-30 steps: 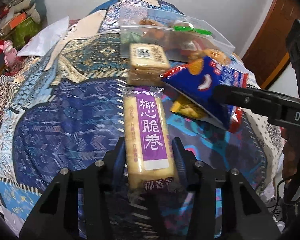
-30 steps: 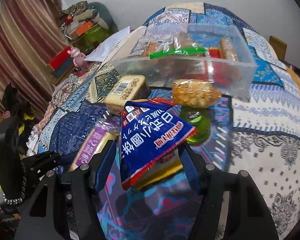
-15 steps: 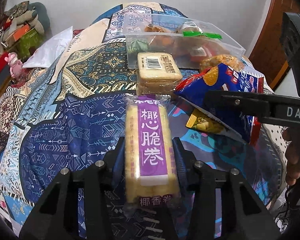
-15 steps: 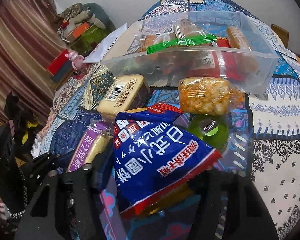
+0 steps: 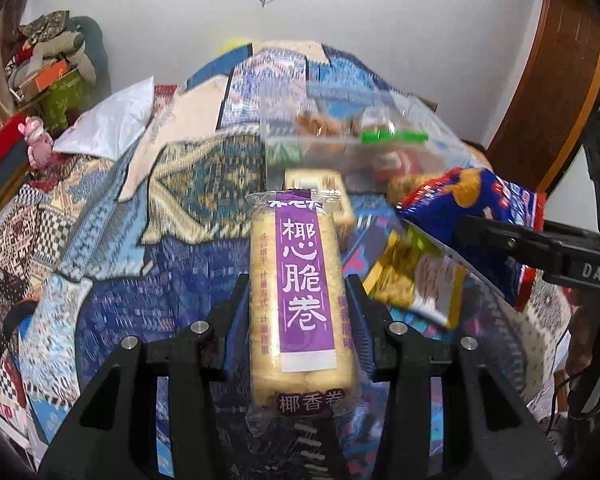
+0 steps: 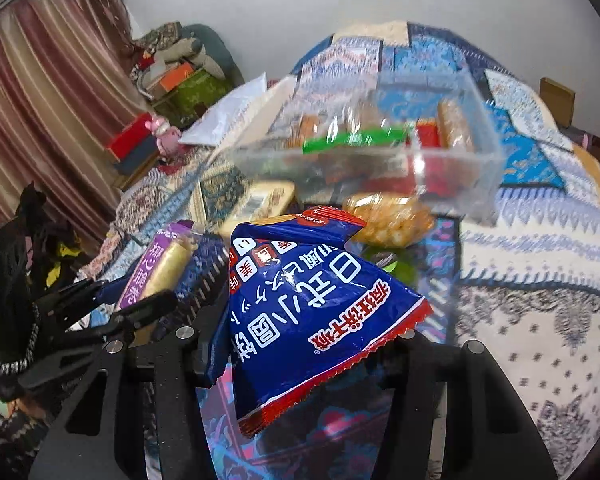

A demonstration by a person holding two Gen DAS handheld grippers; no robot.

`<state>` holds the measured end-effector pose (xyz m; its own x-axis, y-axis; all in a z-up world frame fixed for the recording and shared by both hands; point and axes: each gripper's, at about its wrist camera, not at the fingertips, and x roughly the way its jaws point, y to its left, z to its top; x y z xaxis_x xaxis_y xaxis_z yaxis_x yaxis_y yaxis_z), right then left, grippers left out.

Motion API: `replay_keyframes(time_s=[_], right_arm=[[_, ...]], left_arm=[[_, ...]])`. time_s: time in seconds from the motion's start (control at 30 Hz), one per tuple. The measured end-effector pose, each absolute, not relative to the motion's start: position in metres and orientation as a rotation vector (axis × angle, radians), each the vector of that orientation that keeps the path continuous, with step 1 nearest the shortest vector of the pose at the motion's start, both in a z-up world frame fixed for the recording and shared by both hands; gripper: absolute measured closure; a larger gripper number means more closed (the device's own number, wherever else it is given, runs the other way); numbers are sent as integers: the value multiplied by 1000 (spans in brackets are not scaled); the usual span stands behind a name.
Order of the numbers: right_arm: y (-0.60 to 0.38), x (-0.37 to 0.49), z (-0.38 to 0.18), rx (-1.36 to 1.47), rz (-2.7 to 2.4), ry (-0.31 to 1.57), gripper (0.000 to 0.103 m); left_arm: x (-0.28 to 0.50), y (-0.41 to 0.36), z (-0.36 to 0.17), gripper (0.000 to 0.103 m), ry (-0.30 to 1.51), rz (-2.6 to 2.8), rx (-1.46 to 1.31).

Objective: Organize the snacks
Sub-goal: 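Carry the cracker roll and blue chip bag into the clear box and release them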

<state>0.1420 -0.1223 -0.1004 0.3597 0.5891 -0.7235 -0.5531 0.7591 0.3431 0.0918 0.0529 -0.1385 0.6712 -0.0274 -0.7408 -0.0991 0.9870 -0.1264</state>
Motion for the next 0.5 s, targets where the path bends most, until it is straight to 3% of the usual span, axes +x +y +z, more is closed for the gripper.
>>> replay_keyframes(time_s=[0.5], right_arm=[[-149,184,-43,70,634,761,53]], left_arm=[[171,63,-81,58,718,1,-171]])
